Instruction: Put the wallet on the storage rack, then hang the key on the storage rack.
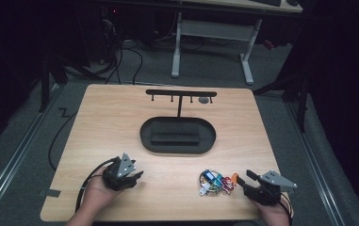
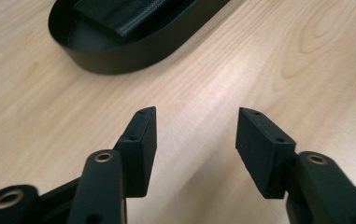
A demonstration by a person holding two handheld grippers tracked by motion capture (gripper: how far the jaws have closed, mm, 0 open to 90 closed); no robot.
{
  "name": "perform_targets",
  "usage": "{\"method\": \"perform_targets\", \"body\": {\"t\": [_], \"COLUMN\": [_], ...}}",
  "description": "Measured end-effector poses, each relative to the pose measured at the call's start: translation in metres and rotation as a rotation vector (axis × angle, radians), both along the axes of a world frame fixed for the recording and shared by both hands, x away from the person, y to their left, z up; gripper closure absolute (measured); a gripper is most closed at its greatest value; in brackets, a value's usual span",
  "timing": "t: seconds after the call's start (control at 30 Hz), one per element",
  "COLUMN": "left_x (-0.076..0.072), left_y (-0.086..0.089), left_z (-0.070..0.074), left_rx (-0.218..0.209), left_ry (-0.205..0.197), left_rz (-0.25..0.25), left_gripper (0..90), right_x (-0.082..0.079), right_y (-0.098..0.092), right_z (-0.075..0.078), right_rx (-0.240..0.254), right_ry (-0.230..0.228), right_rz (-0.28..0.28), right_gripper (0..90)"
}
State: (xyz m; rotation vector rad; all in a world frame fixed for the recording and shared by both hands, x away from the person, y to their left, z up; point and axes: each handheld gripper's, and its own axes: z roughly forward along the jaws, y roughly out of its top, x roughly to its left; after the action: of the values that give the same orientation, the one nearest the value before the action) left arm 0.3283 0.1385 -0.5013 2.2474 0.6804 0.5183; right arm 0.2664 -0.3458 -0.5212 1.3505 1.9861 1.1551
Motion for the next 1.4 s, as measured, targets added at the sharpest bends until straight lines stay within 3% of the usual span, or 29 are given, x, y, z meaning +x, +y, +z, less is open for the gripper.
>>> {"method": "perform_targets", "body": {"t": [0.17,0.3,0.33,0.37,0.43,0.53,0.6,0.7,0.9,1.17,1.3,1.4], "left_x": [-0.023,-0.05,-0.054,-0.054,-0.055,-0.05,-0.048,-0.047,-0.046,-0.035,-0.032,-0.037], "left_y": [0.02,0.039,0.046,0.049,0.058,0.067,0.069,0.072,0.071,0.068,0.07,0.067], "left_z": [-0.004,-0.02,-0.023,-0.022,-0.02,-0.02,-0.02,-0.022,-0.024,-0.019,-0.02,-0.021], "left_rx": [-0.062,-0.11,-0.12,-0.119,-0.143,-0.211,-0.231,-0.237,-0.268,-0.254,-0.254,-0.219], "left_ry": [0.03,-0.01,0.018,0.028,-0.002,0.014,0.006,-0.012,0.025,0.005,0.017,-0.01], "left_rz": [0.053,0.124,0.136,0.14,0.173,0.215,0.227,0.238,0.221,0.201,0.19,0.187], "left_gripper": [46.4,44.1,44.3,43.2,41.3,39.9,37.9,36.8,36.7,33.6,33.5,32.3], "right_x": [0.0,0.0,0.0,0.0,0.0,0.001,0.001,0.001,0.004,0.013,0.02,0.022], "right_y": [0.001,0.002,0.002,0.002,0.002,0.002,0.002,0.004,0.013,0.033,0.039,0.042], "right_z": [0.0,-0.001,-0.001,-0.001,0.0,-0.001,-0.001,-0.003,-0.003,0.012,0.019,0.022], "right_rx": [0.0,0.002,0.003,0.003,0.003,0.002,0.004,-0.014,-0.052,-0.129,-0.205,-0.233], "right_ry": [0.002,0.004,0.007,0.011,0.009,0.01,0.02,0.027,0.053,0.078,0.108,0.148], "right_rz": [0.014,0.014,0.013,0.011,0.01,0.003,0.003,0.004,0.024,0.049,0.075,0.083], "right_gripper": [45.9,46.2,46.3,46.3,46.2,46.1,46.1,46.0,43.0,41.5,41.3,41.1]}}
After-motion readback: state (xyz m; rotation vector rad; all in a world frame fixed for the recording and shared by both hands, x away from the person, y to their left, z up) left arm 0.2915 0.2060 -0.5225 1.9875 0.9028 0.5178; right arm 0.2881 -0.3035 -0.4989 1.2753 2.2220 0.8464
